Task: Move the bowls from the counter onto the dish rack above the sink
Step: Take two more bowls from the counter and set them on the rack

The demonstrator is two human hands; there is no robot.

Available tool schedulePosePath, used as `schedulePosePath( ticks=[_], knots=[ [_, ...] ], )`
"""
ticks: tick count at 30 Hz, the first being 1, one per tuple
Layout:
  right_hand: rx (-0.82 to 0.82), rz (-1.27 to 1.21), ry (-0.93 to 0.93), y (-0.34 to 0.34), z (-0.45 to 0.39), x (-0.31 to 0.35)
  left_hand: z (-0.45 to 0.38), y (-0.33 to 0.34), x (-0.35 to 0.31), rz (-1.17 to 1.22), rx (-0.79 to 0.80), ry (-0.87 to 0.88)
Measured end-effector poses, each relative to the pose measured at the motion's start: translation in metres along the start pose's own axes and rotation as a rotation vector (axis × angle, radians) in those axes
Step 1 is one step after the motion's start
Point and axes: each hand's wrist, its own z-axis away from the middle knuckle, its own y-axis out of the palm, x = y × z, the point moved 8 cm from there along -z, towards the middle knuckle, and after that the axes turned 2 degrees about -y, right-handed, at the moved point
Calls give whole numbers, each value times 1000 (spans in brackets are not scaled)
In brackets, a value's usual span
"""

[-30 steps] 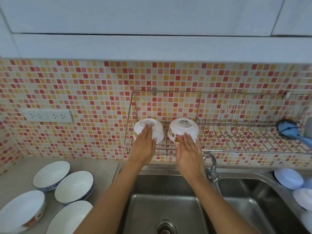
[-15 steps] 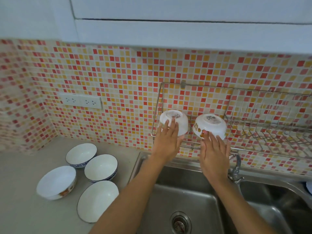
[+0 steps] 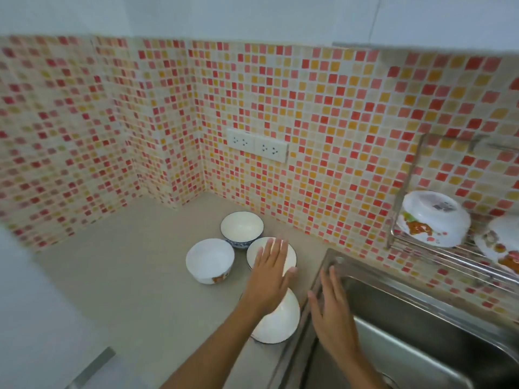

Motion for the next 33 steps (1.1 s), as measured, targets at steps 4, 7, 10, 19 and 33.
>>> schedulePosePath(
  ticks=[4, 7, 10, 19, 33],
  knots=[
    [125, -54, -60, 59, -25, 71, -5, -33, 110, -24, -49, -232],
    [209, -127, -23, 98, -48, 105, -4, -46, 177, -5, -84, -354],
    [277, -152, 1, 134, -67, 128, 1, -41, 230, 34, -72, -458],
    [325, -219, 315, 202, -95, 136, 12, 10, 305, 307, 181, -646],
    [238, -400, 456, 178, -100, 126, -13, -45, 268, 619, -225, -558]
  ],
)
